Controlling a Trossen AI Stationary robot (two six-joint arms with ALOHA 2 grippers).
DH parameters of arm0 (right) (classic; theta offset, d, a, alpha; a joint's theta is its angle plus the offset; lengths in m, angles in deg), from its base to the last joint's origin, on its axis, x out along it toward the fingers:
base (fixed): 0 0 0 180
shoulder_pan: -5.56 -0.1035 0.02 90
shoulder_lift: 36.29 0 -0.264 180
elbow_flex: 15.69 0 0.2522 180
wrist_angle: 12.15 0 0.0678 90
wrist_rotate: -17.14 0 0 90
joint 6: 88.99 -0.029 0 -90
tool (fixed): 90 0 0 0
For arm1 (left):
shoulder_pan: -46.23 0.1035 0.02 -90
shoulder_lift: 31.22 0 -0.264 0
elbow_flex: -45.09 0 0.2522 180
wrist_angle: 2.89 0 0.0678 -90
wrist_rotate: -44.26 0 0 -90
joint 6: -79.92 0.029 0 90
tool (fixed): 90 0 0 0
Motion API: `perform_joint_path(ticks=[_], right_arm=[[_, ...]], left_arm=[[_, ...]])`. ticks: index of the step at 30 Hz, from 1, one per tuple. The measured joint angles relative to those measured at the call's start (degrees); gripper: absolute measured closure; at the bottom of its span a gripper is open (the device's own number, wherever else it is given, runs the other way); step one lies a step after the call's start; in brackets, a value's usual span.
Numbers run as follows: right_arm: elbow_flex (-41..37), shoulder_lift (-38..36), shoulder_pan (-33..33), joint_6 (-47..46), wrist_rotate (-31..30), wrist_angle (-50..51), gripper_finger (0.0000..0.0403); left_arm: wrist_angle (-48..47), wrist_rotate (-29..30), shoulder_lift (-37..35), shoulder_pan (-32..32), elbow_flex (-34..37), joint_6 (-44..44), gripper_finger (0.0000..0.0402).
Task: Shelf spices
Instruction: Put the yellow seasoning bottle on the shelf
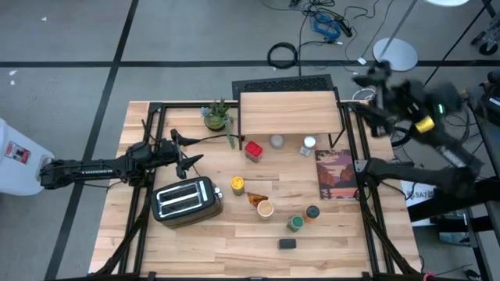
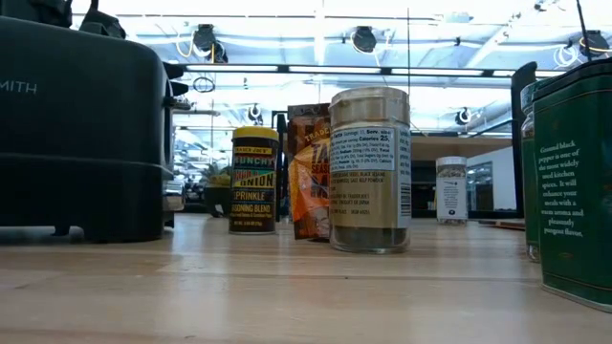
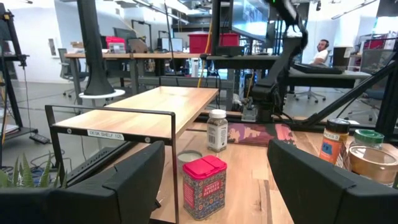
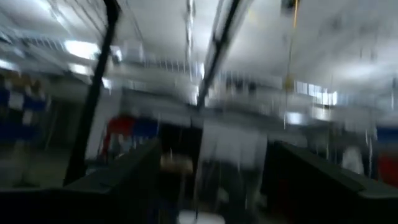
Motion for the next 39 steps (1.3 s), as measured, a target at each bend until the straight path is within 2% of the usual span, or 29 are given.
perform_joint_path(ticks=[4, 7, 12, 14, 17, 20, 23, 26, 30, 34, 37, 39], right_arm=[[19.25, 10.93, 0.00, 7.37, -0.82, 34.26, 0.0105], [26.82, 16.66, -0.23, 10.23, -2.98, 53.05, 0.0105], [25.82, 19.59, -1.14, 11.96, -12.61, 70.99, 0.0105], [22.37, 19.13, -1.14, 11.09, -13.46, 73.02, 0.0105], [14.07, 16.06, -1.79, 8.86, -13.07, 69.49, 0.0105], [2.35, 11.33, -2.53, 7.21, -11.86, 60.00, 0.0105], [-11.77, 6.49, -3.60, 4.31, -9.28, 43.15, 0.0105], [-26.19, 3.27, -4.68, -0.71, -6.15, 18.43, 0.0105], [-40.89, 5.25, -6.11, -7.97, -6.22, -18.95, 0.0105], [-46.04, 10.97, -6.80, -9.45, -6.54, -51.96, 0.0105], [-45.41, 15.53, -8.50, -5.42, -6.25, -70.77, 0.0105], [-42.94, 17.78, -10.21, -1.82, -5.90, -79.89, 0.0105]], left_arm=[[-0.01, -0.01, -0.01, -0.01, 0.01, 0.00, 0.0107], [0.00, 0.00, -0.01, 0.00, 0.00, -0.02, 0.0107], [0.00, 0.01, -0.01, 0.01, 0.02, -0.02, 0.0107], [0.00, -0.01, 0.01, -0.01, 0.00, -0.02, 0.0107], [-0.01, 0.00, -0.01, -0.01, 0.00, -0.01, 0.0107], [0.00, -0.01, -0.01, -0.01, 0.00, 0.00, 0.0107], [-0.02, -0.01, 0.01, 0.00, 0.02, -0.01, 0.0107], [-0.01, 0.00, -0.01, -0.01, 0.00, -0.01, 0.0107], [0.00, 0.01, -0.01, 0.01, 0.00, 0.00, 0.0107], [0.01, 0.00, -0.01, 0.00, 0.00, -0.02, 0.0107], [0.02, -0.01, -0.01, -0.01, 0.00, -0.02, 0.0107], [0.02, 0.00, 0.00, -0.01, 0.00, -0.01, 0.0107]])
